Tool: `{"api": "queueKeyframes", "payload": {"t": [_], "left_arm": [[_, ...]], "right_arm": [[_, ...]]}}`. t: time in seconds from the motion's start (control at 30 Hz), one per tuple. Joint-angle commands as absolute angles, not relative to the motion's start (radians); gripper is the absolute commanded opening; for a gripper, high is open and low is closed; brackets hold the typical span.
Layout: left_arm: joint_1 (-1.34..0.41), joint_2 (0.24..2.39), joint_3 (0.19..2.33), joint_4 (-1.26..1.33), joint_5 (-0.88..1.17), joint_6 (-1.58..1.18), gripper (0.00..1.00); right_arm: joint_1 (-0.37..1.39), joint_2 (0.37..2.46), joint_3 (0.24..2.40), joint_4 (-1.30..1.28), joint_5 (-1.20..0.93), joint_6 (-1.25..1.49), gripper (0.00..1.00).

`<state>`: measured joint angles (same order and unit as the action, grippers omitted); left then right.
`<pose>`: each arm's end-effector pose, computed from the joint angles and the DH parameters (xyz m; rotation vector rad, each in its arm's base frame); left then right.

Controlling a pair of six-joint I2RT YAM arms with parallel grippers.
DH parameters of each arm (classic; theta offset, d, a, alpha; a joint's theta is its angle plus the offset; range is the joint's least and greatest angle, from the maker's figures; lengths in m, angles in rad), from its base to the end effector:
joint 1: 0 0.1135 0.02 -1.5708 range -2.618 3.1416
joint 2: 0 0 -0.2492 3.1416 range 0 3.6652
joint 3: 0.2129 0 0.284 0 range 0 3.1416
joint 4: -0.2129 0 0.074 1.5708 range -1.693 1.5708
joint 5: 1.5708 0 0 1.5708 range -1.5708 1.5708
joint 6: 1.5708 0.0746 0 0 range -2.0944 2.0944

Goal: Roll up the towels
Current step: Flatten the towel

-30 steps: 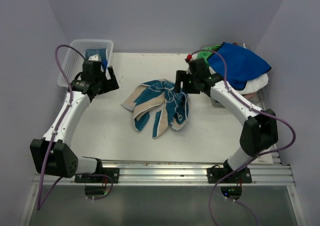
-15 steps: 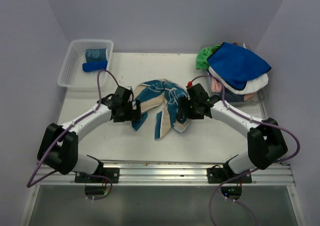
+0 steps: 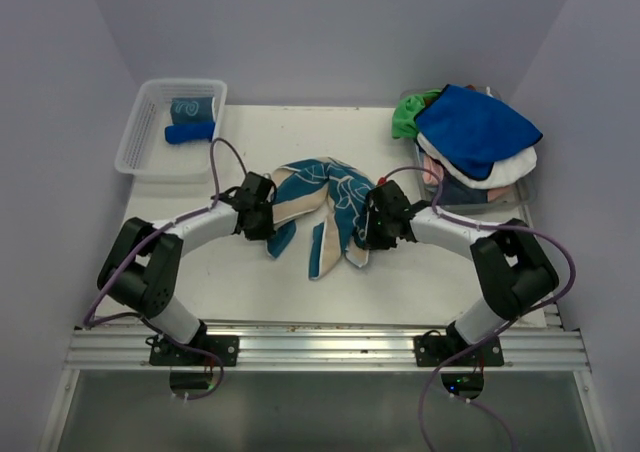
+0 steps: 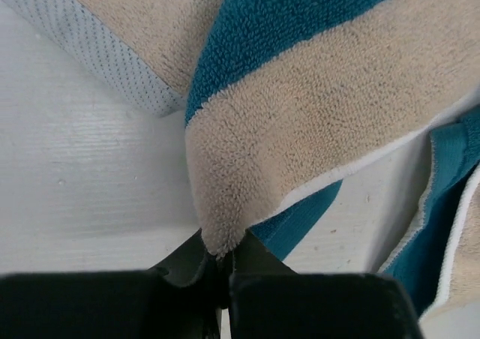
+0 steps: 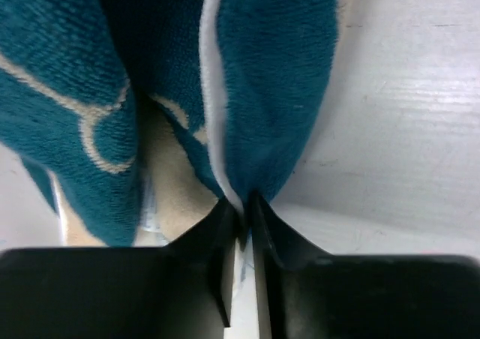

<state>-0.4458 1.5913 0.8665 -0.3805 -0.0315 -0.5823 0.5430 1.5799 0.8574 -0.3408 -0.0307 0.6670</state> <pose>0.3072 -0.1442 0.0908 -0.1947 2.7005 -0.2785 0.2920 0.1789 0.0943 0.1571 2.7039 0.4337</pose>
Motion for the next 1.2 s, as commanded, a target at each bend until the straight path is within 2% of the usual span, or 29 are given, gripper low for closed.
{"api": "queueKeyframes", "payload": {"t": [0.0, 0.03, 0.2, 0.4, 0.53, 0.73, 0.83, 0.93, 0.97, 1.0, 1.03, 1.07, 1.1, 1.17], "left_arm": [[-0.443, 1.591, 0.981, -0.4, -0.1, -0.558, 0.0], [-0.442, 1.576, 1.001, -0.417, -0.13, -0.545, 0.0], [-0.411, 1.506, 1.205, -0.534, -0.198, -0.485, 0.0], [-0.233, 1.37, 1.393, -0.575, -0.149, -0.425, 0.0], [-0.164, 1.27, 1.394, -0.549, -0.163, -0.402, 0.0], [-0.161, 1.244, 1.384, -0.558, -0.127, -0.402, 0.0], [-0.161, 1.25, 1.342, -0.525, -0.092, -0.41, 0.0], [-0.161, 1.273, 1.284, -0.479, -0.071, -0.426, 0.0], [-0.161, 1.281, 1.255, -0.463, -0.064, -0.429, 0.0], [-0.161, 1.287, 1.24, -0.454, -0.048, -0.436, 0.0], [-0.161, 1.292, 1.223, -0.442, -0.04, -0.439, 0.0], [-0.161, 1.292, 1.194, -0.422, -0.037, -0.442, 0.0], [-0.161, 1.295, 1.183, -0.414, -0.034, -0.451, 0.0], [-0.161, 1.304, 1.169, -0.413, -0.037, -0.457, 0.0]], "right_arm": [[0.543, 1.606, 0.915, -0.294, -0.022, 0.706, 0.05], [0.538, 1.6, 0.94, -0.314, -0.003, 0.687, 0.0], [0.444, 1.545, 1.229, -0.466, 0.136, 0.557, 0.0], [0.353, 1.487, 1.561, -0.575, 0.158, 0.431, 0.0], [0.354, 1.447, 1.626, -0.587, 0.163, 0.402, 0.0], [0.354, 1.405, 1.631, -0.583, 0.16, 0.39, 0.0], [0.353, 1.439, 1.666, -0.581, 0.181, 0.373, 0.0], [0.351, 1.557, 1.756, -0.606, 0.201, 0.344, 0.01], [0.35, 1.645, 1.822, -0.627, 0.216, 0.335, 0.29], [0.348, 1.688, 1.859, -0.652, 0.23, 0.318, 0.48], [0.348, 1.744, 1.899, -0.685, 0.23, 0.313, 0.62], [0.348, 1.785, 1.936, -0.757, 0.223, 0.314, 0.73], [0.35, 1.843, 1.975, -0.785, 0.198, 0.31, 0.79], [0.357, 1.842, 1.883, -0.775, 0.184, 0.318, 0.81]]}}
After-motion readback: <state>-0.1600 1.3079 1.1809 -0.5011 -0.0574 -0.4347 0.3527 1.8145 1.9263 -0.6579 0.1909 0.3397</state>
